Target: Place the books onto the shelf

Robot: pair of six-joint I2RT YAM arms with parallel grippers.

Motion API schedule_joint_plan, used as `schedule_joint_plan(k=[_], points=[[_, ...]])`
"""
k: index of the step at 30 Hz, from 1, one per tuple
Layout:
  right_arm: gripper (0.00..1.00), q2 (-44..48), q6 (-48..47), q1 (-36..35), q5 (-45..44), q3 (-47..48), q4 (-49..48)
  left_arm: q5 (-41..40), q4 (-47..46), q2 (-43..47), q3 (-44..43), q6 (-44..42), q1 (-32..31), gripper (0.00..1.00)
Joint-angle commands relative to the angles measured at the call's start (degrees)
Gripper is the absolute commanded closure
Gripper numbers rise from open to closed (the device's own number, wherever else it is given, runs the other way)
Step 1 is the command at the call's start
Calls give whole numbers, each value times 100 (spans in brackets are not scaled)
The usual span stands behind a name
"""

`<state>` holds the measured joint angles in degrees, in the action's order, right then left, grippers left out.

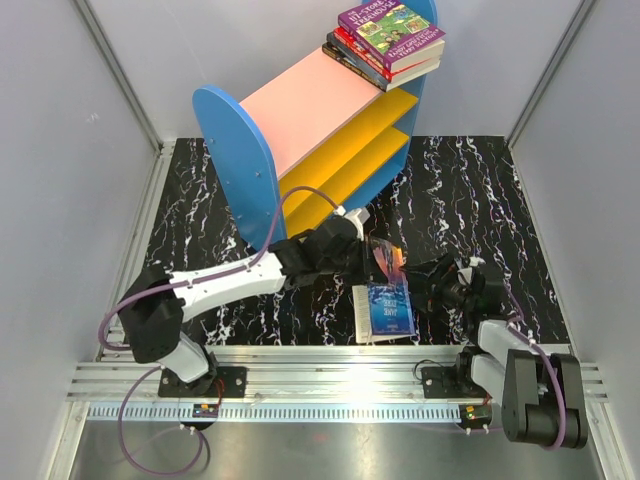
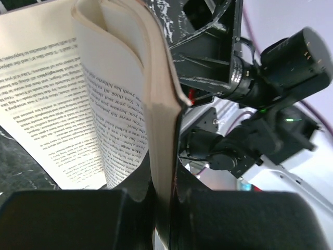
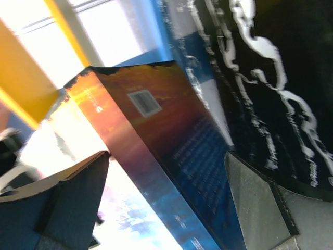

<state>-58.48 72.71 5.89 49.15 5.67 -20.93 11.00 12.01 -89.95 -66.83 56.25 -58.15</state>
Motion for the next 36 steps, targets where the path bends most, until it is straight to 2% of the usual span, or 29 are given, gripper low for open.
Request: schedule_joint_plan(k=[1, 2, 5, 7, 10, 12, 13, 15, 16, 17, 18, 19, 20, 21, 22, 23, 24, 25, 26, 27, 29, 36], points=[[0, -269, 1269, -35, 402, -268, -2430, 560, -2040, 479, 379, 491, 23, 100], [0, -348, 1403, -44, 525, -321, -3008, 665, -2349, 444, 720, 719, 23, 100], [0, -647, 1825, -44, 753, -514, -3915, 937, -3579, 93, 1136, 1184, 58, 100], [0, -752, 2045, -44, 877, -558, -4208, 1166, -4421, -379, 1374, 1405, 102, 100], [0, -630, 2107, -44, 1106, -716, -4280, 1290, -4996, -969, 1322, 1678, 111, 100], [0, -298, 2064, -44, 1264, -717, -3903, 1343, -4963, -1155, 1173, 1644, 111, 100], [1, -130, 1915, -44, 1342, -699, -3658, 1352, -4623, -1217, 911, 1591, 102, 100], [11, 552, 1634, -44, 1553, -612, -2614, 1352, -4262, -1323, 629, 1311, 76, 100], [14, 844, 1198, -44, 1598, -594, -2070, 1282, -3590, -1341, 305, 1188, 41, 100], [22, 1151, 993, -44, 1685, -585, -1046, 1238, -3270, -1358, 128, 908, 15, 100], [28, 1459, 861, -122, 1712, -472, -819, 1176, -2953, -1367, -22, 775, -12, 97], [33, 1462, 859, -175, 1721, -531, -816, 984, -2184, -1367, -171, 669, -47, 92], [45, 1462, 903, -185, 1782, -671, -938, 922, -1950, -1332, -347, 511, -56, 87], [51, 1575, 912, -185, 1791, -699, -896, 895, -1818, -1297, -340, 484, -65, 82], [58, 1689, 834, -185, 1792, -716, -765, 860, -1747, -1245, -261, 492, -74, 60], [62, 1812, 763, -185, 1748, -664, -363, 816, -1737, -1166, -60, 571, -74, 52], [76, 1996, 632, -185, 1713, -612, -98, 789, -1737, -1034, 81, 615, -82, 44], [81, 2033, 317, -185, 1678, -594, 157, 772, -1798, -955, 204, 650, -82, 32], [85, 2007, 201, -185, 1669, -550, 429, 728, -1790, -902, 318, 694, -91, 26], [92, 1920, 113, -185, 1660, -384, 510, 702, -1729, -866, 520, 712, -117, 22], [100, 1858, -256, -185, 1607, -182, 956, 692, -1693, -761, 731, 695, -161, 15], [100, 1858, -1169, -185, 1414, 153, 2048, 561, -1614, -506, 1540, 729, -556, 13]])
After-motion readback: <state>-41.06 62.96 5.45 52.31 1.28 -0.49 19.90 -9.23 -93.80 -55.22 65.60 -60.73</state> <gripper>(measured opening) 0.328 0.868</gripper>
